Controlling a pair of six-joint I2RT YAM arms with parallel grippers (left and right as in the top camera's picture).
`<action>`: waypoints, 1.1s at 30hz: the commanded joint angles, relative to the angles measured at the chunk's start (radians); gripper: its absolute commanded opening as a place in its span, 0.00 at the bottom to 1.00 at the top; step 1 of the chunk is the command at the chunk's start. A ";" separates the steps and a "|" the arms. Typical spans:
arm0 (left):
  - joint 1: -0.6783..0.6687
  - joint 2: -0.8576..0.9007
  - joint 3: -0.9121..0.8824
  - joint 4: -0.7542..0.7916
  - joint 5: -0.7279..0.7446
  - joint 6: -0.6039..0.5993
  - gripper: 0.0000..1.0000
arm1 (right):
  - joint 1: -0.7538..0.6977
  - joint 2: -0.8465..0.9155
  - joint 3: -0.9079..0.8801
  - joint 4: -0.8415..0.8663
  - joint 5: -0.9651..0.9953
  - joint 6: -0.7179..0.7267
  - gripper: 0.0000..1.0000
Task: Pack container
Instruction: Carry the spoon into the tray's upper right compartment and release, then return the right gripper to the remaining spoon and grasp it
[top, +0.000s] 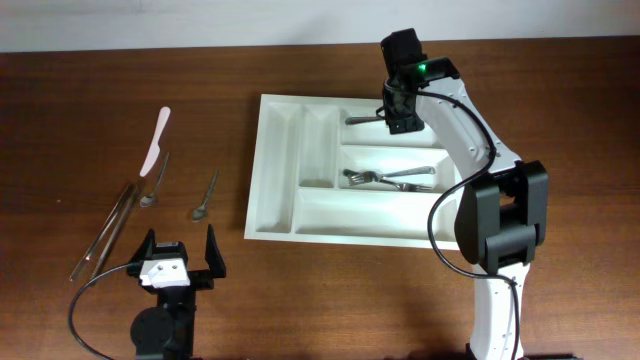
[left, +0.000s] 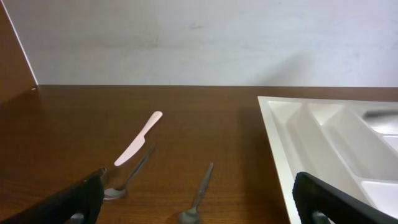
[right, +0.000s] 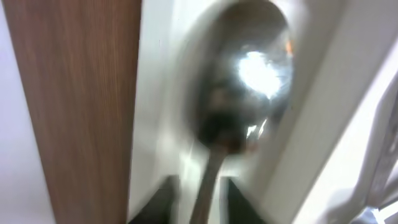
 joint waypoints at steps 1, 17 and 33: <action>-0.004 -0.009 -0.005 0.000 0.011 -0.003 0.99 | -0.014 0.014 -0.003 0.032 0.031 -0.106 0.52; -0.004 -0.009 -0.005 0.000 0.011 -0.003 0.99 | -0.266 -0.161 0.018 -0.131 0.035 -1.030 0.73; -0.004 -0.009 -0.005 0.000 0.011 -0.003 0.99 | -0.445 -0.162 -0.095 -0.392 0.017 -1.536 0.82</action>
